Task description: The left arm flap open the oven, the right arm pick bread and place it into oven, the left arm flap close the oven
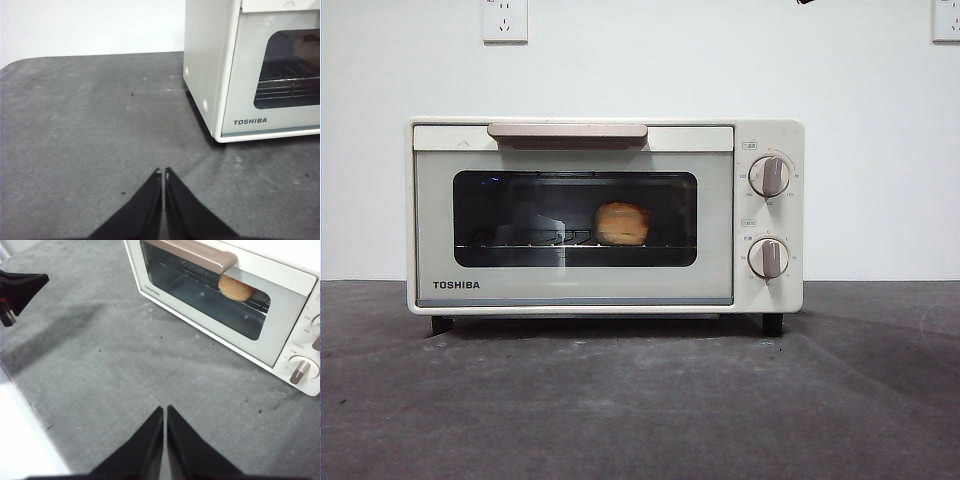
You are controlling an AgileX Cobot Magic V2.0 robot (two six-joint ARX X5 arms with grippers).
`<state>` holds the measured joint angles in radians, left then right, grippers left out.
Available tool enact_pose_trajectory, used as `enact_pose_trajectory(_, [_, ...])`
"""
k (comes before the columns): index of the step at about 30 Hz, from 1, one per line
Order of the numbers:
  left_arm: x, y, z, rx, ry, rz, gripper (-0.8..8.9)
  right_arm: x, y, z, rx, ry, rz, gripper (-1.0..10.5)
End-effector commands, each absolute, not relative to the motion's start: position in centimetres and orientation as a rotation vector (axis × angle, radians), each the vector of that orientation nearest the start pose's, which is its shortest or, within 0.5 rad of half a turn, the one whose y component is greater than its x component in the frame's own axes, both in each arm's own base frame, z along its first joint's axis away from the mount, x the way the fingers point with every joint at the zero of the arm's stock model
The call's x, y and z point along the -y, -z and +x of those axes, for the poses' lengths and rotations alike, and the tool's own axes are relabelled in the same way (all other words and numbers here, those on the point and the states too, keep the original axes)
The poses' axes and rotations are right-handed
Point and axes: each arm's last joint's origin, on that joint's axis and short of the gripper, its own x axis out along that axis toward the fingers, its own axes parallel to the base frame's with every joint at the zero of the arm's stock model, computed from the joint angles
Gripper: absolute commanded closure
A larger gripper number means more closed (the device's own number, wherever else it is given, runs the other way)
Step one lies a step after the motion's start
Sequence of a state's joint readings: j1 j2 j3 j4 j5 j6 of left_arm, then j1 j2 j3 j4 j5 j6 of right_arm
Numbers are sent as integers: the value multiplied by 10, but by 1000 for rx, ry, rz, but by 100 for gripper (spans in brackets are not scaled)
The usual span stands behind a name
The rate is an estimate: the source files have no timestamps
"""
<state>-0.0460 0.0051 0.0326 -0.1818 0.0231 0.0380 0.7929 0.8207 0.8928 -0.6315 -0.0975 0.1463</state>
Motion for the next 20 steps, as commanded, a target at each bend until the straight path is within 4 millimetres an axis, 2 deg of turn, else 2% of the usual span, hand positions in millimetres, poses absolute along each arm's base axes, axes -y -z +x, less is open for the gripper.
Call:
enact_pose_trajectory(1, [5, -149, 95, -177, 69, 39, 797, -120, -326, 112, -594, -830, -58, 940])
enact_pose_trajectory(13, [5, -149, 95, -177, 69, 39, 797, -119, -326, 111, -591, -831, -60, 940])
enact_pose_trajectory(20, [5, -149, 95, -177, 69, 39, 797, -93, -337, 113, -472, -712, -49, 940])
